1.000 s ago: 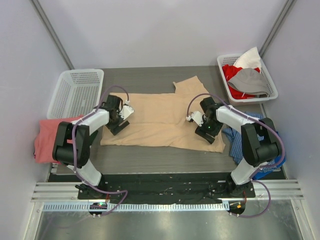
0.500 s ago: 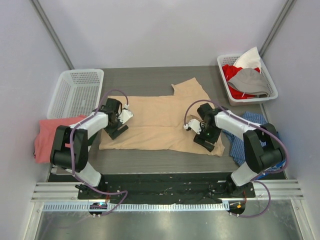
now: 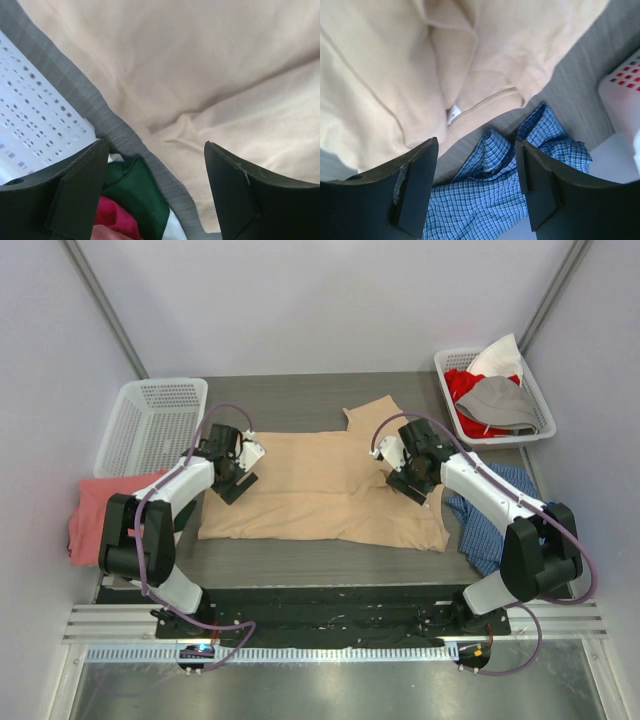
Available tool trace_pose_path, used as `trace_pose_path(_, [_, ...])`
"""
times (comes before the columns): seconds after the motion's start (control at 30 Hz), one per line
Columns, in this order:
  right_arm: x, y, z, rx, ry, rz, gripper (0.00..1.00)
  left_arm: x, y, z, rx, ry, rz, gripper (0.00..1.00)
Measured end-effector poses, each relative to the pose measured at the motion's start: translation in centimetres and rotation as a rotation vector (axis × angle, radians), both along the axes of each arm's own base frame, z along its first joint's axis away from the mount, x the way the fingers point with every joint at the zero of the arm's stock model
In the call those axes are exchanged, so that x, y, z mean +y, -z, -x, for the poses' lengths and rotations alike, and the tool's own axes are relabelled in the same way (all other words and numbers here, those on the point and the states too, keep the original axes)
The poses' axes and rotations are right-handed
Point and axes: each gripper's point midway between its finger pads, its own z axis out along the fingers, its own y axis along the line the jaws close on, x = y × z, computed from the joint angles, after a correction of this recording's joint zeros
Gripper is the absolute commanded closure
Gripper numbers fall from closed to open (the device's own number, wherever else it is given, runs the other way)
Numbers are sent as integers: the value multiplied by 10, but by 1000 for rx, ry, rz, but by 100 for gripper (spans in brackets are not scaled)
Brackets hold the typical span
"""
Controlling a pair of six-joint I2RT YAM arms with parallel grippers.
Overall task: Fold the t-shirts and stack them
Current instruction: Fold the flattened tshirt in 1/3 of the way
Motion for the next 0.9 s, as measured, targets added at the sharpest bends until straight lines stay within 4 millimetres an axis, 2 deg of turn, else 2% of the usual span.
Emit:
trace_pose_path(0.1, [0,-5,-17,-61,50,-21,39,-6,-10,-12,-44,-27,36,17])
trace_pose_path(0.17, [1,-3,-28,-84,88,-43,51,-10,-15,-18,-67,-44,65,17])
trace_pose_path(0.3, [3,10,-39,-86,146,-85,60,-18,-22,-26,-98,-66,116,17])
trace_pose_path(0.53, [15,29,-46,-55,170,-157,57,-22,-19,-28,-95,-80,141,17])
trace_pose_path(0.9, [21,40,-49,-31,176,-198,57,-22,-16,-29,-91,-80,140,17])
